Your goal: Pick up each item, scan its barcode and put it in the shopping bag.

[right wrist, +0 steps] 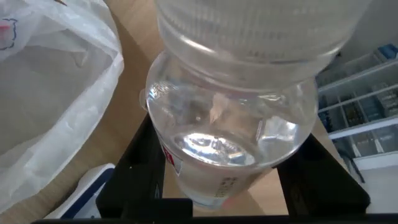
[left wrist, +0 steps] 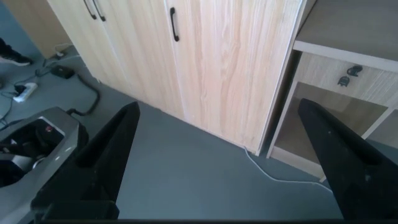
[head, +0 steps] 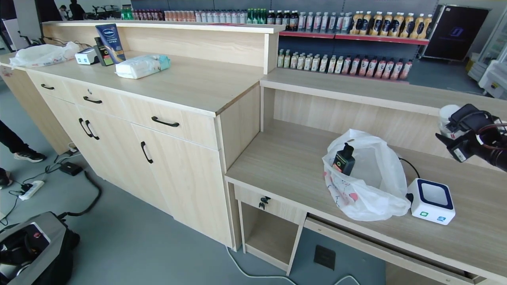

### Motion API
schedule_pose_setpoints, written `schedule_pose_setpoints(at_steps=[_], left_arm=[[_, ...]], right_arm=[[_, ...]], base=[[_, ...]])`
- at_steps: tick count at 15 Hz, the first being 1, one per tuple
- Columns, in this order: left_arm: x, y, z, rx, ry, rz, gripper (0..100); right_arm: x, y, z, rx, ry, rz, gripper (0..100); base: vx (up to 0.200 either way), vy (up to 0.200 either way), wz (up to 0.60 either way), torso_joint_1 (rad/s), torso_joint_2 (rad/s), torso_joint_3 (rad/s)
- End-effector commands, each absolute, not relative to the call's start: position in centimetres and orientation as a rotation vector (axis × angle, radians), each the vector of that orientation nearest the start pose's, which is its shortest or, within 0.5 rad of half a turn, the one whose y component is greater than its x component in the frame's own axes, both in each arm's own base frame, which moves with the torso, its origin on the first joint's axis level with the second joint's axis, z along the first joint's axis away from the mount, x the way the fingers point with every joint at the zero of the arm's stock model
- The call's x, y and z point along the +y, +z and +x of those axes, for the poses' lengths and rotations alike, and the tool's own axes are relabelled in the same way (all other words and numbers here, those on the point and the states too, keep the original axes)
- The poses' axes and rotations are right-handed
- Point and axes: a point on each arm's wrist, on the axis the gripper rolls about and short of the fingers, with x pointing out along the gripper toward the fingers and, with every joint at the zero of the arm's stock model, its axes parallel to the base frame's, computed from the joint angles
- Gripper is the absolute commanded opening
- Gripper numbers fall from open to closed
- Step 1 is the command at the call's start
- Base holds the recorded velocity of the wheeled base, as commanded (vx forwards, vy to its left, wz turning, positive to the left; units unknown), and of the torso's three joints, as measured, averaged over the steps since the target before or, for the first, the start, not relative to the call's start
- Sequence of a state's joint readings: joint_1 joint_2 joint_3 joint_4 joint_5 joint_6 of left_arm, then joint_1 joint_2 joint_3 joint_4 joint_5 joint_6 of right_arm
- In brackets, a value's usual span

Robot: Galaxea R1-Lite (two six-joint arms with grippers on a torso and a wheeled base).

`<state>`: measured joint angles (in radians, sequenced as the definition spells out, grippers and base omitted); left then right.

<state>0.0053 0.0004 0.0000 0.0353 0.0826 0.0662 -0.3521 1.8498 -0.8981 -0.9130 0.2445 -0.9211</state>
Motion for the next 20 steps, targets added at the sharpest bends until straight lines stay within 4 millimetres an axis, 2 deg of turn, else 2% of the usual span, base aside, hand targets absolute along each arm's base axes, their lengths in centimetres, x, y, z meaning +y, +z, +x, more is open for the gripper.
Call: schedule_pose_setpoints(at_steps=[1, 3, 6, 15, 20], left_arm=[[0.2, 7.2, -2.3, 0.038, 0.088, 0.067, 100], [0.2, 7.2, -2.3, 0.038, 0.088, 0.067, 100], [0.2, 7.2, -2.3, 0.038, 0.088, 0.067, 100], [0.2, 7.2, -2.3, 0.038, 0.088, 0.067, 100], [0.2, 7.2, -2.3, 0.038, 0.088, 0.067, 100]], right_arm=[[-12.3, 16.7, 33.2, 0.111, -0.032, -0.928, 0], [-12.6, 16.1, 33.2, 0.107, 0.002, -0.949, 0], [-13.3, 14.0, 33.7, 0.117, 0.046, -0.976, 0], [-14.6, 11.4, 34.4, 0.026, 0.205, -1.123, 0], [-14.7, 9.7, 34.9, -0.005, 0.313, -1.109, 0]], base=[[0.0, 0.0, 0.0, 0.0, 0.0, 0.0], [0.0, 0.0, 0.0, 0.0, 0.0, 0.0], [0.0, 0.0, 0.0, 0.0, 0.0, 0.0], [0.0, 0.0, 0.0, 0.0, 0.0, 0.0], [0.0, 0.0, 0.0, 0.0, 0.0, 0.0]])
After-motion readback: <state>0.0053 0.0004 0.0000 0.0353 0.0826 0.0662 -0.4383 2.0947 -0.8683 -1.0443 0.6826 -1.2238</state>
